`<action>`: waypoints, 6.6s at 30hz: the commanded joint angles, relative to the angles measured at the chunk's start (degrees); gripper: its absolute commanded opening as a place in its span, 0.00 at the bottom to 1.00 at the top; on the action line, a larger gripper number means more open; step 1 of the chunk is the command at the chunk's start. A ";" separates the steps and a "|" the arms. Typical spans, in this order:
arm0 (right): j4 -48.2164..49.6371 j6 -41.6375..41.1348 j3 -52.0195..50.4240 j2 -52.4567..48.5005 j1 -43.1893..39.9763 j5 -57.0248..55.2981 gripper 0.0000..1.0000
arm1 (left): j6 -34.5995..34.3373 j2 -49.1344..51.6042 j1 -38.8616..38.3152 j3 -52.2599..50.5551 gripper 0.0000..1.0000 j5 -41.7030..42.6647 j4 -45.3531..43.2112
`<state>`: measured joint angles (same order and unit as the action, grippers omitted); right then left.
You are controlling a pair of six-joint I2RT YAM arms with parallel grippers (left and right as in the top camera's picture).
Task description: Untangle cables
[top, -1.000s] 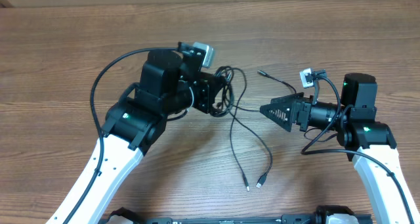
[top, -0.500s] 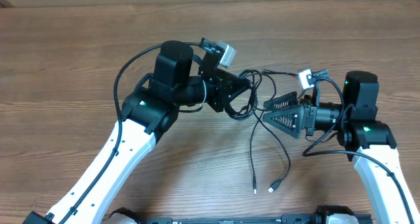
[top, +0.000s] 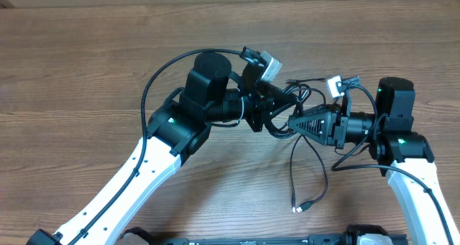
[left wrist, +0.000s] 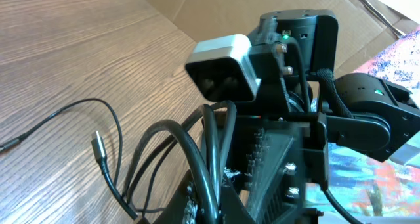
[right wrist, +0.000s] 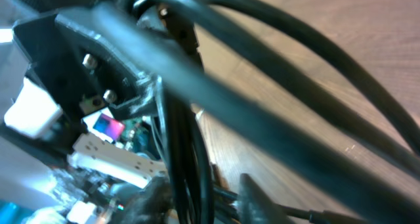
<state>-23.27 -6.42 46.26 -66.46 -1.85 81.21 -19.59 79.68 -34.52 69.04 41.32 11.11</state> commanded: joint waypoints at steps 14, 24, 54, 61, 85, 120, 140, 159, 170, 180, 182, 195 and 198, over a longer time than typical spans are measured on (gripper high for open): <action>-7.80 -0.02 0.31 -0.11 -0.15 -24.76 0.04 | 3.15 -0.28 0.04 0.98 1.00 -7.65 10.01; -8.52 -4.33 0.31 -0.11 -0.15 -33.81 0.04 | 0.15 -0.28 -0.02 0.98 1.00 -19.17 19.28; -5.40 -2.03 0.31 -0.11 -0.13 -19.37 0.04 | -6.21 -0.28 -1.18 0.92 0.53 -25.05 15.52; -5.35 -2.03 0.31 -0.11 -0.13 -19.34 0.04 | -6.49 -0.28 -1.20 0.92 0.49 -25.11 13.92; -4.44 0.50 0.31 -0.11 -0.15 -14.25 0.04 | -8.98 2.80 -3.17 0.92 0.04 -24.65 11.96; -9.68 0.48 0.31 -0.11 -0.15 -32.39 0.04 | -23.63 2.80 -0.59 0.92 0.04 4.70 -9.25; -10.08 0.48 0.31 -0.11 -0.15 -32.57 0.04 | -17.62 2.82 10.78 0.92 0.56 4.85 3.26; -10.08 0.24 0.31 -0.11 -0.15 -31.63 0.04 | -8.68 2.82 -0.46 0.92 0.88 -10.47 7.63; -9.42 0.26 0.31 -0.11 -0.15 -29.03 0.04 | -9.79 3.48 -0.87 0.92 0.81 -22.10 12.26; -8.13 0.48 0.31 -0.11 -0.15 -23.39 0.04 | -9.77 3.48 -0.94 0.92 0.81 -23.76 12.00; -7.85 0.50 0.31 -0.11 -0.15 -22.40 0.04 | -9.73 3.48 -0.94 0.92 0.81 -23.96 12.00; -5.20 0.48 0.31 -0.11 -0.15 -16.09 0.04 | -8.59 3.48 -1.92 0.85 0.75 -26.93 13.20; -4.66 0.48 0.31 -0.11 -0.15 -15.45 0.04 | -7.74 3.48 -2.75 0.85 0.75 -26.91 13.86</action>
<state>-28.91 -6.00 46.28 -66.67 -1.89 62.67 -29.47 83.37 -35.83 69.17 14.74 24.43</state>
